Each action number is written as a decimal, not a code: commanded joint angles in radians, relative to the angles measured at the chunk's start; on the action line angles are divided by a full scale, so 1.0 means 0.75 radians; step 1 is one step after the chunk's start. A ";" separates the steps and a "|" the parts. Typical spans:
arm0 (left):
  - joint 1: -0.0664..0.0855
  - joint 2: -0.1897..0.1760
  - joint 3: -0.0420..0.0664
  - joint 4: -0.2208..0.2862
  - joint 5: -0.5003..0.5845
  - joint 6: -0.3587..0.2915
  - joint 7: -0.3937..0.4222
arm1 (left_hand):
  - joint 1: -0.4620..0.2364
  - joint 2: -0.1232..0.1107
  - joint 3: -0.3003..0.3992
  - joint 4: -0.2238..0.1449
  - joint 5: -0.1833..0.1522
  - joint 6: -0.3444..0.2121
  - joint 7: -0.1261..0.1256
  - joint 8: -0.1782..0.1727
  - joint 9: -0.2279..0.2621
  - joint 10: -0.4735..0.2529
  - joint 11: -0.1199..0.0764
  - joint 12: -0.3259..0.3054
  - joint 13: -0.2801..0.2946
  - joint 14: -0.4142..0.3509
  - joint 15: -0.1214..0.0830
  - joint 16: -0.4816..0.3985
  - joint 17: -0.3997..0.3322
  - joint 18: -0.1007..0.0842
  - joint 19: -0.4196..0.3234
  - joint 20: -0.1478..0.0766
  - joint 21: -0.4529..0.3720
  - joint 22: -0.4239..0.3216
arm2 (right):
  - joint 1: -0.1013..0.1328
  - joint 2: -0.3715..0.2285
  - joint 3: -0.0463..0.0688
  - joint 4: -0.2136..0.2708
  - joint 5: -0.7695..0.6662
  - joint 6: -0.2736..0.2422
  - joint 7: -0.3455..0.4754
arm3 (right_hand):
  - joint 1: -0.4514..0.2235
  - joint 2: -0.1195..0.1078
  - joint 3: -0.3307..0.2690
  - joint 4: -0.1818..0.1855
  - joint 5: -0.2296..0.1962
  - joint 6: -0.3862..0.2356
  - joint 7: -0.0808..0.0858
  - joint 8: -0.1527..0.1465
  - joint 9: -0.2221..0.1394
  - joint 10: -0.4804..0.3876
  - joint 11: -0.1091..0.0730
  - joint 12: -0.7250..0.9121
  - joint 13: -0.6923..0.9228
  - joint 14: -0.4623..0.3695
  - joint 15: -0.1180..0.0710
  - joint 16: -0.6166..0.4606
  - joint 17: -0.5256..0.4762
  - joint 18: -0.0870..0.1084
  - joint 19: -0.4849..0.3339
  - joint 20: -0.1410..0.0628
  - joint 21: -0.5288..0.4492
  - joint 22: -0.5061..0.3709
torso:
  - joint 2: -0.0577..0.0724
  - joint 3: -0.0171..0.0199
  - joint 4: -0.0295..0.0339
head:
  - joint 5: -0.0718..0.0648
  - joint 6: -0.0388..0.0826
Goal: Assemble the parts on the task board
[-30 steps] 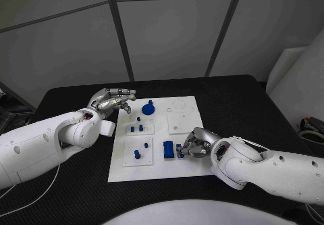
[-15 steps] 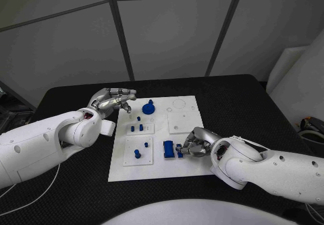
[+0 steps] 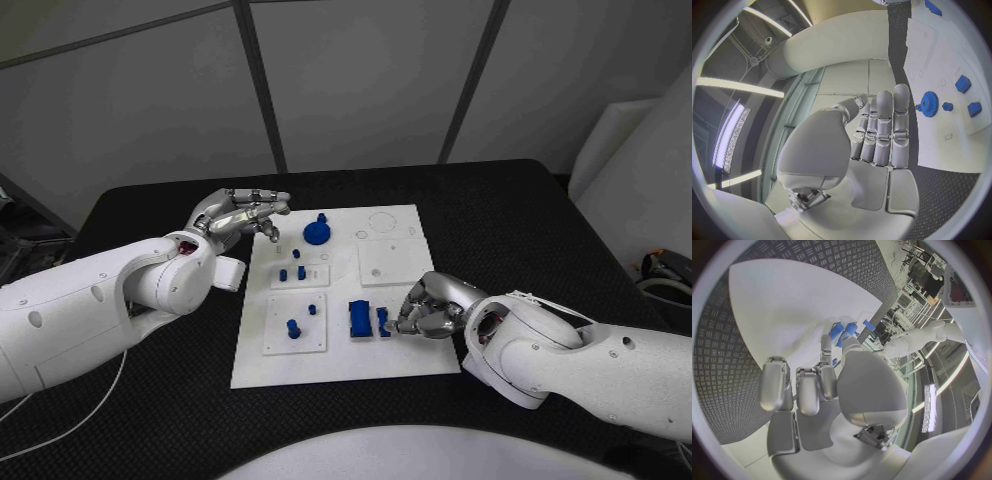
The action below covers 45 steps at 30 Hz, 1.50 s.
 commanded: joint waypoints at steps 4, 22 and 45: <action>0.002 0.001 0.001 0.001 0.002 0.013 0.006 | 0.004 0.009 -0.006 -0.006 -0.002 -0.003 0.007 0.005 -0.002 -0.009 -0.002 0.007 0.001 -0.013 0.000 0.005 -0.001 -0.013 -0.006 0.002 -0.008 -0.002 | 0.001 -0.013 0.000 0.005 -0.010 0.089 0.069 | 0.035 -0.004 -0.028 -0.008 -0.035 -0.015 0.000 0.008 0.005 0.026 -0.005 0.001 0.134 0.112 -0.010 0.007 0.220 -0.013 -0.003 -0.006 -0.004 0.020 | 0.001 0.0005 0.0013 | -0.003 -0.001; 0.002 0.001 0.001 0.003 0.002 0.013 0.006 | 0.003 0.009 -0.007 -0.005 -0.002 -0.004 0.008 0.005 -0.003 -0.012 -0.001 0.008 0.001 -0.015 0.001 0.006 -0.004 -0.013 -0.006 0.003 -0.009 -0.002 | 0.001 0.022 0.000 -0.055 -0.016 0.105 0.041 | 0.045 0.028 -0.044 0.001 -0.052 -0.015 -0.001 0.014 0.009 0.029 -0.005 0.006 0.139 0.113 -0.010 0.010 0.226 -0.014 0.001 -0.006 0.000 0.025 | 0.001 -0.0002 0.0028 | 0.001 -0.010; 0.002 -0.002 0.001 0.001 0.002 0.018 0.001 | 0.003 0.010 -0.007 -0.005 -0.002 -0.004 0.008 0.005 -0.003 -0.012 -0.001 0.008 0.001 -0.015 0.001 0.007 -0.004 -0.014 -0.007 0.003 -0.009 -0.002 | 0.001 0.024 0.000 -0.045 -0.005 0.105 0.048 | 0.087 0.035 -0.075 -0.014 0.012 -0.020 -0.004 0.022 0.015 0.031 -0.009 0.010 0.144 0.113 -0.013 0.009 0.223 -0.013 -0.001 -0.008 -0.003 0.024 | -0.002 0.0001 0.0023 | 0.003 -0.006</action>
